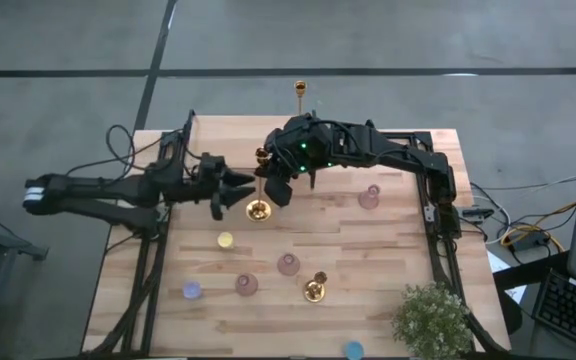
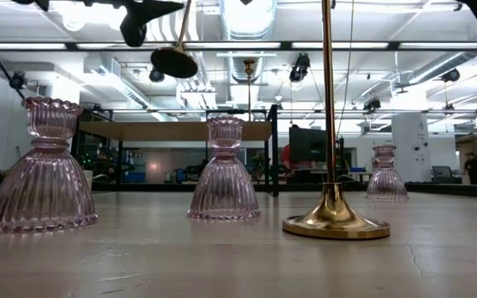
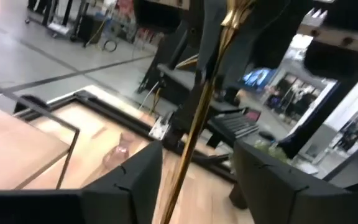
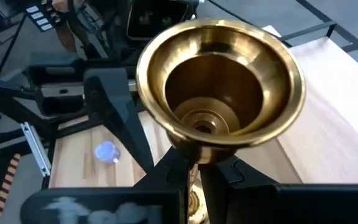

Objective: Pick & Place candle stick holders
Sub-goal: Put the right gold candle holder on the shelf aligned with the gold candle holder

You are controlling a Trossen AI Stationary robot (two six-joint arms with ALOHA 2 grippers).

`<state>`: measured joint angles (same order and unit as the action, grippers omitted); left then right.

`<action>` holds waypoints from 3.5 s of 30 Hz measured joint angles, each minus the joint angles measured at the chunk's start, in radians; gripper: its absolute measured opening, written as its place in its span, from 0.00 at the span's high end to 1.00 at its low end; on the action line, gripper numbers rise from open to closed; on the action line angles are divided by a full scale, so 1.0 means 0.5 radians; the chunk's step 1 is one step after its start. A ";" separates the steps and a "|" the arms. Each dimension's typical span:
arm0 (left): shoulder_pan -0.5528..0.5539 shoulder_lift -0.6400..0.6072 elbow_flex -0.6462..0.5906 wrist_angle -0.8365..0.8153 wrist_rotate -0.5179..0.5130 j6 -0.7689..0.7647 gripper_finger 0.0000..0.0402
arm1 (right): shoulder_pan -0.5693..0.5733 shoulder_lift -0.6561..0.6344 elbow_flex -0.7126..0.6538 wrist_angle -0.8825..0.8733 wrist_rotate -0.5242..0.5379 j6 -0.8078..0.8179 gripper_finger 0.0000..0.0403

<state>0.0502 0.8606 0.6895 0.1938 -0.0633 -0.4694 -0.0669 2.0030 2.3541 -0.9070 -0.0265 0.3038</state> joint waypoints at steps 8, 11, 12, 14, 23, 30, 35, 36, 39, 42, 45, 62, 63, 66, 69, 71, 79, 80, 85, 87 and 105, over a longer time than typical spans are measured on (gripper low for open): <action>0.000 0.195 0.135 -0.025 -0.005 0.114 0.47 | 0.002 -0.010 0.000 -0.047 0.000 0.028 0.97; 0.000 0.240 0.160 -0.041 -0.006 0.113 0.49 | 0.002 -0.010 0.000 -0.051 0.000 0.028 0.97; 0.000 0.246 0.170 -0.032 -0.006 0.113 0.50 | 0.002 -0.010 0.000 -0.051 0.000 0.028 0.97; 0.000 0.250 0.177 -0.021 -0.006 0.113 0.52 | 0.002 -0.010 0.000 -0.050 0.000 0.028 0.97; 0.000 0.229 0.175 -0.025 -0.009 0.111 0.73 | 0.002 -0.010 0.000 -0.052 0.001 0.028 0.97; 0.000 0.227 0.175 -0.025 -0.011 0.111 0.90 | 0.002 -0.010 0.000 -0.048 0.001 0.027 0.97; -0.002 0.227 0.175 -0.023 -0.005 0.119 0.96 | 0.002 -0.010 0.000 -0.042 -0.003 0.034 0.97; -0.002 0.227 0.175 -0.022 -0.007 0.118 0.96 | 0.002 -0.010 0.000 -0.041 -0.003 0.033 0.97; -0.002 0.227 0.175 -0.019 -0.014 0.115 0.95 | 0.001 -0.010 0.000 -0.037 -0.002 0.028 0.96; -0.002 0.226 0.175 -0.011 -0.048 0.114 0.94 | 0.001 -0.010 0.000 -0.034 0.008 0.023 0.93; 0.000 0.212 0.172 -0.014 -0.115 0.110 0.95 | -0.009 -0.027 0.000 -0.058 0.014 0.047 0.87; 0.156 0.157 0.172 0.071 -0.591 0.471 0.94 | -0.018 -0.288 0.003 -0.265 0.111 0.066 0.57; 0.186 0.162 0.172 0.068 -0.625 0.483 0.94 | -0.013 -0.294 0.002 -0.279 0.111 0.062 0.57; 0.309 0.190 0.172 0.065 -0.671 0.518 0.94 | 0.007 -0.310 -0.003 -0.279 0.111 0.057 0.56; 0.457 0.230 0.172 0.077 -0.643 0.520 0.94 | 0.034 -0.345 -0.003 -0.274 0.110 0.032 0.58; 0.560 0.273 0.172 0.110 -0.567 0.521 0.94 | 0.047 -0.366 -0.003 -0.272 0.110 0.007 0.59; 0.869 0.544 0.173 0.493 -0.282 0.645 0.94 | 0.080 -0.369 -0.003 -0.286 0.094 -0.040 0.63; 0.896 0.582 0.192 0.503 -0.260 0.659 0.94 | 0.087 -0.369 -0.003 -0.287 0.094 -0.041 0.64; 1.003 0.803 0.390 0.443 -0.129 0.797 0.94 | 0.100 -0.369 -0.003 -0.291 0.089 -0.046 0.66; 1.035 0.895 0.480 0.411 -0.115 0.856 0.94 | 0.100 -0.373 -0.003 -0.304 0.089 -0.046 0.66; 1.196 1.262 0.711 0.427 -0.115 0.830 0.94 | 0.099 -0.379 -0.003 -0.334 0.103 -0.039 0.67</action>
<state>0.6479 1.4916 1.0451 0.4072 -0.1206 -0.0547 -0.0174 1.8137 2.3524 -1.0740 0.0250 0.2844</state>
